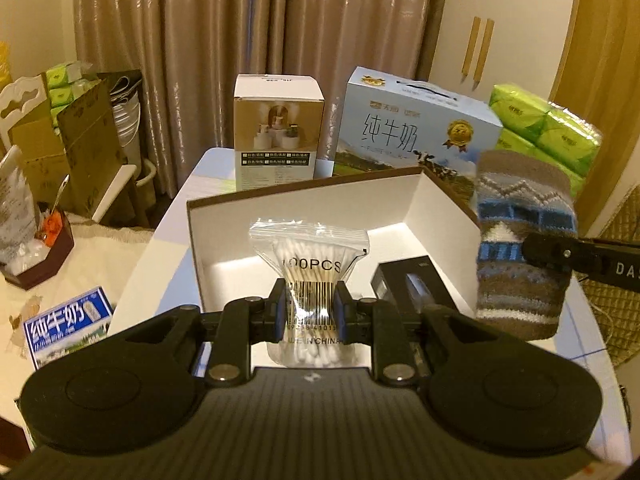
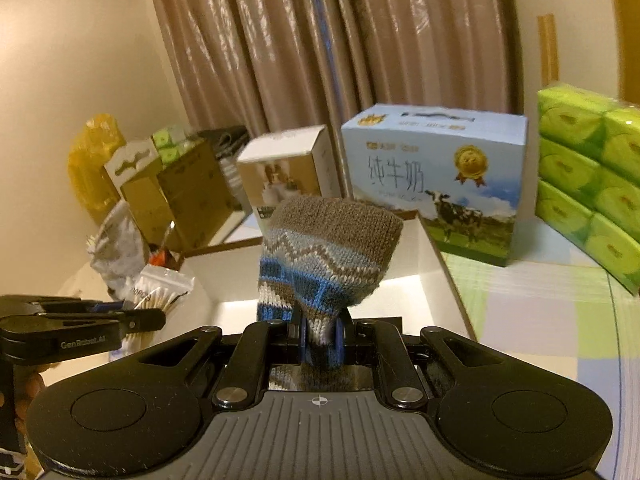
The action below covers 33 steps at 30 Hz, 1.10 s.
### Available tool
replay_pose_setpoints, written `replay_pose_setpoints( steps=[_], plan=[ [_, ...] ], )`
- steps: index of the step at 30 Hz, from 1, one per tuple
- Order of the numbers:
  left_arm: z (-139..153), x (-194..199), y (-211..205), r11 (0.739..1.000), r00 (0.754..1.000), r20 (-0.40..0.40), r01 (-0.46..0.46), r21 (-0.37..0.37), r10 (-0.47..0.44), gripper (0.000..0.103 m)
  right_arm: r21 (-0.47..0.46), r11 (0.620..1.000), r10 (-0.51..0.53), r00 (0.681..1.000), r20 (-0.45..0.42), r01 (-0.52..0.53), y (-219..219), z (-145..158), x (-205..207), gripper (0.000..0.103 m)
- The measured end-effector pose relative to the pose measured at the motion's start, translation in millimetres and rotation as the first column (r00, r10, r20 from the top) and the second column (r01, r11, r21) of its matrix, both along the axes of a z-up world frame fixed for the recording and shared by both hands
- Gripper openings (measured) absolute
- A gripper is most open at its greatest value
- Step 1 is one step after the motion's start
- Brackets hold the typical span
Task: Organize objects
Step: 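Carry both items over the brown box while the right gripper releases the sock inside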
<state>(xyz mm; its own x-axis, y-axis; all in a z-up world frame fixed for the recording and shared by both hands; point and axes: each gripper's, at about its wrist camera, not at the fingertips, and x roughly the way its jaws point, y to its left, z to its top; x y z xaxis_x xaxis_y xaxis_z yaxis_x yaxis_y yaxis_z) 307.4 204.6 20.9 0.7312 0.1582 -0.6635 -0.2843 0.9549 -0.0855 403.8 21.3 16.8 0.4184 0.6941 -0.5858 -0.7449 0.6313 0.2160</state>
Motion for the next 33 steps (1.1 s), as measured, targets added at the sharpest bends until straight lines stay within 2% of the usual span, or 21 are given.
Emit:
replay_pose_setpoints(
  steps=[8,13,14,15,17,18,21,33],
  plan=[
    [-25.5,42.3,20.0,1.0,0.997,-0.078,-0.009,0.003,0.009,0.019,-0.134,0.99,0.036,0.999,-0.023,-0.039,53.4,-38.1,26.5,0.01],
    [-38.5,57.6,29.3,1.0,0.994,-0.106,-0.015,-0.015,0.013,0.019,-0.151,0.987,0.045,0.998,-0.043,-0.052,74.0,-54.5,40.0,0.011],
    [-40.6,60.8,30.5,1.0,0.994,-0.11,-0.014,-0.02,0.012,0.019,-0.148,0.987,0.052,0.998,-0.042,-0.057,77.2,-55.8,41.4,0.021],
    [-42.6,63.4,31.0,1.0,0.994,-0.113,-0.014,-0.025,0.011,0.019,-0.14,0.989,0.046,0.998,-0.034,-0.051,78.9,-56.6,42.5,0.042],
    [-47.0,68.3,32.8,0.999,0.993,-0.12,-0.015,-0.032,0.011,0.019,-0.11,0.993,0.041,0.999,-0.015,-0.042,79.1,-54.5,42.9,0.073],
    [-48.5,70.0,33.5,0.999,0.992,-0.124,-0.015,-0.034,0.011,0.019,-0.095,0.994,0.044,0.999,-0.003,-0.044,78.7,-53.4,42.6,0.073],
    [-53.2,75.4,34.9,0.999,0.992,-0.13,-0.01,-0.037,0.005,0.019,-0.128,0.991,0.046,0.999,0.008,-0.045,79.8,-54.6,43.6,0.073],
    [-64.7,92.0,33.0,0.999,0.988,-0.155,0.005,-0.038,-0.011,0.021,-0.156,0.988,0.002,0.999,-0.049,-0.01,63.7,-65.2,52.9,0.073]
  ],
)
